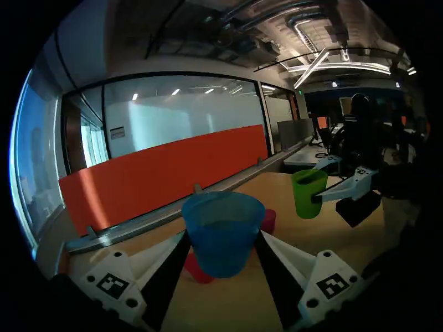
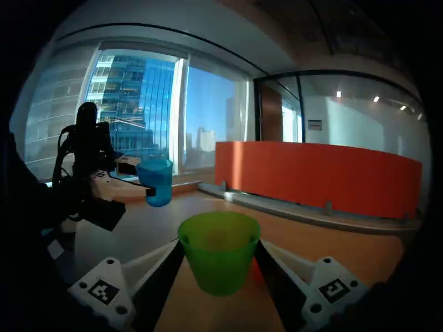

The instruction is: Pour water

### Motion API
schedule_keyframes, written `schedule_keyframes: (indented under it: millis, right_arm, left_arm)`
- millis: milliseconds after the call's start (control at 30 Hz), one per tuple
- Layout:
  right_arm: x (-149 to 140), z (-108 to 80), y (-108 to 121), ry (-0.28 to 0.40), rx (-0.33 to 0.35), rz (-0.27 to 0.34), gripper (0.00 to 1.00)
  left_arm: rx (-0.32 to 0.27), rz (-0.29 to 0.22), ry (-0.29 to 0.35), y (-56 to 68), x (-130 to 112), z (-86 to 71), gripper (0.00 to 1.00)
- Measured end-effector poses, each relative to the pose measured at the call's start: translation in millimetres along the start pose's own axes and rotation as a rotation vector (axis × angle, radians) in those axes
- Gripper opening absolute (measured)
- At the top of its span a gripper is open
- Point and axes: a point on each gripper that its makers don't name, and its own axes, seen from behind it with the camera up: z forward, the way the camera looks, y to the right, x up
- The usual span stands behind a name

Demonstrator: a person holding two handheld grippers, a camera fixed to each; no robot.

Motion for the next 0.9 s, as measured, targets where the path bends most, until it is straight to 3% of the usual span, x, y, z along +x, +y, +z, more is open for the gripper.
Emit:
schedule_keyframes:
  millis: [567,900]
  right_arm:
    - [-9.1,21.5,-32.3,-0.013,0.087,0.01,0.89]
    - [-13.0,31.2,-44.6,-0.018,0.122,0.012,0.89]
  left_arm:
    - [0.015,0.156,-0.013,9.3,15.7,4.8,0.8]
    - [0.042,0.244,-0.021,8.4,20.6,5.6,0.8]
